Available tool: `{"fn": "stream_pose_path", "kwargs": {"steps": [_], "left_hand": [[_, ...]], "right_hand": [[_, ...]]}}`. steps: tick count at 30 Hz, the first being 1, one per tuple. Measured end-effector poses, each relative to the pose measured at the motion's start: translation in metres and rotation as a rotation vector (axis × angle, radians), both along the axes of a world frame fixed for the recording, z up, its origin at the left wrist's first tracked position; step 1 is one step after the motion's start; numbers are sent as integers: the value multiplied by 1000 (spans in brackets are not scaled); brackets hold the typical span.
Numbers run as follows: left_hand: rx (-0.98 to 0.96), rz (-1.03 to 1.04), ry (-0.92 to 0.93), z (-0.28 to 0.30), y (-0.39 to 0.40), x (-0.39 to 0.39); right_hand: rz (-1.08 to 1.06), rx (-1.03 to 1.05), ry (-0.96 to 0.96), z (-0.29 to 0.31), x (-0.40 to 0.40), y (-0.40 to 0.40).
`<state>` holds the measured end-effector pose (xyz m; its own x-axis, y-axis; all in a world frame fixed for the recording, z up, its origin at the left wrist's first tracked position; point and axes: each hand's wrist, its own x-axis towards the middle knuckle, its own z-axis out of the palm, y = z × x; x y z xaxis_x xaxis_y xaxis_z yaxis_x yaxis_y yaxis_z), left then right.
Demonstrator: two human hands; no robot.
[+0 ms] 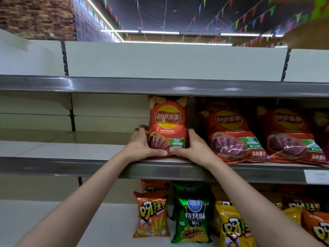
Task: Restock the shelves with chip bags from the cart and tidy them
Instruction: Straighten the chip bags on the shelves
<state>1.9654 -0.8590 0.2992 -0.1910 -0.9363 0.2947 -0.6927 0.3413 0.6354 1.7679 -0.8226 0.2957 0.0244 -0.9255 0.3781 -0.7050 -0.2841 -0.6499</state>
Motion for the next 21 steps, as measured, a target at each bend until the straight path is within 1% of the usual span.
{"fn": "stream_pose_path", "kwargs": {"steps": [2, 6, 9, 11, 14, 15, 16, 17, 19, 21], "left_hand": [[-152, 48, 13, 1, 7, -1], [-495, 22, -8, -1, 19, -7], [-771, -69, 40, 1, 28, -30], [-852, -201, -6, 10, 39, -55], [-759, -419, -191, 20, 56, -98], [-690, -442, -221, 21, 59, -112], [-601, -421, -221, 22, 61, -126], [-485, -361, -205, 24, 62, -138], [-167, -225, -147, 33, 62, -157], [147, -192, -11, 40, 57, -171]], "right_hand": [[-47, -52, -34, 1, 1, 6], [-112, -146, -53, 9, -2, 19], [-183, -193, 11, 26, -18, 31], [-281, -212, 57, 39, -41, 40], [-403, -195, 72, 51, -83, 51], [-427, -168, 71, 51, -97, 55], [-443, -128, 73, 51, -109, 58], [-454, -77, 84, 51, -119, 61], [-451, 30, 126, 50, -134, 66], [-410, 137, 155, 50, -143, 68]]}}
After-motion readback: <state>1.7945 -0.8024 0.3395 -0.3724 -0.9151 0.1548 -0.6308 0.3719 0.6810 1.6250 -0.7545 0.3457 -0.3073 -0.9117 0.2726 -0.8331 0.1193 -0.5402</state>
